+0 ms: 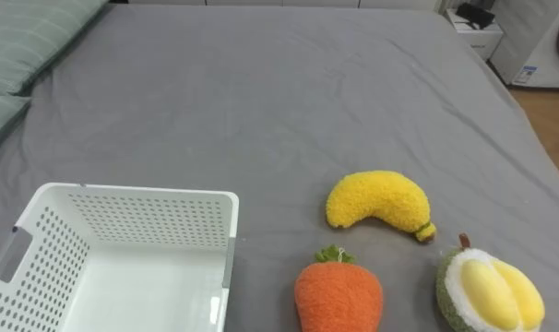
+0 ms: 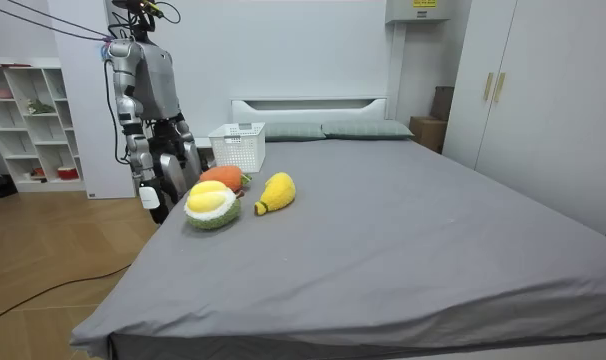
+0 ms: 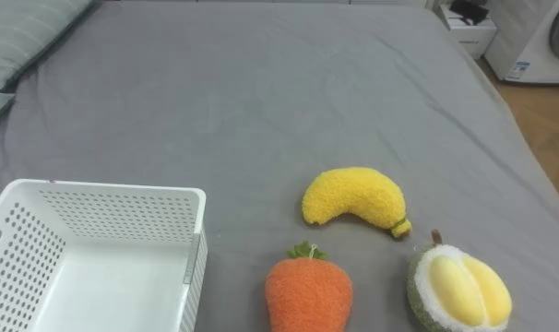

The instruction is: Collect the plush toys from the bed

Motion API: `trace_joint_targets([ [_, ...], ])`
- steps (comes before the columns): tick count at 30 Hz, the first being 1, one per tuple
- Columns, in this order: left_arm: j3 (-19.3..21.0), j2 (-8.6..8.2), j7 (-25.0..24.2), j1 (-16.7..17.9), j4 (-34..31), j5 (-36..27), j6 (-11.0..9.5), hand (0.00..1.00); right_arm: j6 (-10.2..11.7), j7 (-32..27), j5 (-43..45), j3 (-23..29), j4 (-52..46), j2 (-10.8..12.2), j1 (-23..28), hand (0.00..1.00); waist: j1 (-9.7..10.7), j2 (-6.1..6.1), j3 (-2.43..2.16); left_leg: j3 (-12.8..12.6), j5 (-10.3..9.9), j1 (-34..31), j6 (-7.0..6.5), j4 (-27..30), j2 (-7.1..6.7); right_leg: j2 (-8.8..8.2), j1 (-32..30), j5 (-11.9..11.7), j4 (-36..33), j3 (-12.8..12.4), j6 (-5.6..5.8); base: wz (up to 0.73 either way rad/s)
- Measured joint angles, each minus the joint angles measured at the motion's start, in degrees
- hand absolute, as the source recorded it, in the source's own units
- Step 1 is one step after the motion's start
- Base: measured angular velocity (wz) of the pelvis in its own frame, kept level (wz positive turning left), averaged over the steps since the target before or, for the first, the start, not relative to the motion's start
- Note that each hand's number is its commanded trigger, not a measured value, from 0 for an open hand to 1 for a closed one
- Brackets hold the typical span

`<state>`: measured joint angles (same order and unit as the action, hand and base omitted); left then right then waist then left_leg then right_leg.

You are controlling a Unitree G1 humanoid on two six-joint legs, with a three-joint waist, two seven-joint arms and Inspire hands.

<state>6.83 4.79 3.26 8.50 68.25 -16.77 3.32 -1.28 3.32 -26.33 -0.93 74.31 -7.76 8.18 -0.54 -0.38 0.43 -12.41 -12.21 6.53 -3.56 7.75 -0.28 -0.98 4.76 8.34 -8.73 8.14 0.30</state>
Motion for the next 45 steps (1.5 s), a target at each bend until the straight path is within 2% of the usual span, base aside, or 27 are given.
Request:
trace_joint_targets([
  [11,0.47,0.02,0.00,-0.05,-0.04,0.22,0.13,0.00,-0.16,-0.01,0.34,0.07,0.02,-0.01,-0.13,0.00,0.02,-0.14,-0.07,0.00,0.00,-0.01,0.00,0.02,0.00,-0.01,0.02,0.00,0.01,0.00,0.00,0.00],
  [20,-0.06,0.20,-0.06,0.79,0.00,-1.74,0.14,0.00,-1.30,-0.76,-0.89,0.39,0.96,0.05,-0.08,0.00,0.21,-0.32,-0.10,0.06,0.00,0.13,0.00,0.04,-0.02,0.00,0.25,0.00,0.03,-0.02,0.00,0.00],
  [24,0.13,0.42,-1.26,1.13,-0.07,-1.77,0.16,0.00,-1.43,-1.02,-1.29,3.88,1.82,0.27,0.23,0.00,0.68,-0.28,-0.11,0.07,0.00,0.07,0.00,0.03,-0.04,-0.01,0.21,0.01,0.06,-0.03,0.01,0.00],
  [27,1.83,0.55,-1.88,1.43,-0.05,-1.61,0.45,0.00,-2.41,-1.14,-3.24,7.24,1.95,0.31,0.82,0.00,1.44,-0.27,-0.12,0.11,0.00,0.05,0.00,0.04,-0.04,-0.04,0.15,0.02,0.13,0.01,0.01,0.00],
  [32,4.46,0.61,-2.77,1.98,-0.07,-1.01,0.95,0.00,-2.55,-1.52,-8.06,11.60,2.30,0.44,2.56,0.00,2.21,-0.46,-0.24,0.08,0.00,0.24,0.00,0.14,-0.04,-0.03,-0.05,0.05,0.15,-0.07,0.00,0.00],
  [34,6.61,0.80,-2.77,2.84,-0.06,-1.04,0.92,0.00,-2.64,-1.94,-9.70,15.40,2.51,0.43,3.36,0.00,2.99,-0.81,-0.33,0.12,0.00,0.51,0.00,0.02,-0.04,-0.02,0.22,0.19,0.11,-0.05,-0.02,0.00],
  [38,7.82,2.47,-2.81,3.90,-0.06,-0.81,0.91,0.00,-3.26,-3.62,-12.75,20.90,1.43,0.34,3.96,0.00,3.90,-1.89,-0.37,0.07,0.02,0.80,0.06,-0.02,-0.04,-0.03,0.35,0.40,-0.02,-0.18,-0.06,0.00],
  [40,9.14,3.83,-2.98,4.10,-0.13,0.54,0.93,0.00,-3.60,-5.63,-13.72,23.55,0.03,0.16,4.32,0.00,4.03,-2.70,-0.29,0.01,0.00,0.86,0.09,0.01,-0.03,-0.05,0.27,0.47,0.04,-0.29,-0.08,0.00],
  [44,10.52,4.93,-3.21,4.55,-1.00,1.19,1.07,0.00,-3.81,-8.61,-13.92,27.35,-4.51,-0.89,4.10,0.00,4.85,-2.96,-0.29,-0.16,-0.04,0.87,0.04,0.03,-0.16,-0.14,0.13,0.54,-0.07,-0.62,0.05,-0.02],
  [45,10.59,5.24,-3.26,5.05,-1.00,1.69,1.09,0.00,-3.77,-9.30,-13.87,27.45,-5.89,-1.74,3.71,0.00,4.90,-2.87,-0.32,-0.39,-0.04,0.98,0.03,0.07,-0.17,-0.11,0.07,0.52,-0.11,-0.92,0.08,-0.13],
])
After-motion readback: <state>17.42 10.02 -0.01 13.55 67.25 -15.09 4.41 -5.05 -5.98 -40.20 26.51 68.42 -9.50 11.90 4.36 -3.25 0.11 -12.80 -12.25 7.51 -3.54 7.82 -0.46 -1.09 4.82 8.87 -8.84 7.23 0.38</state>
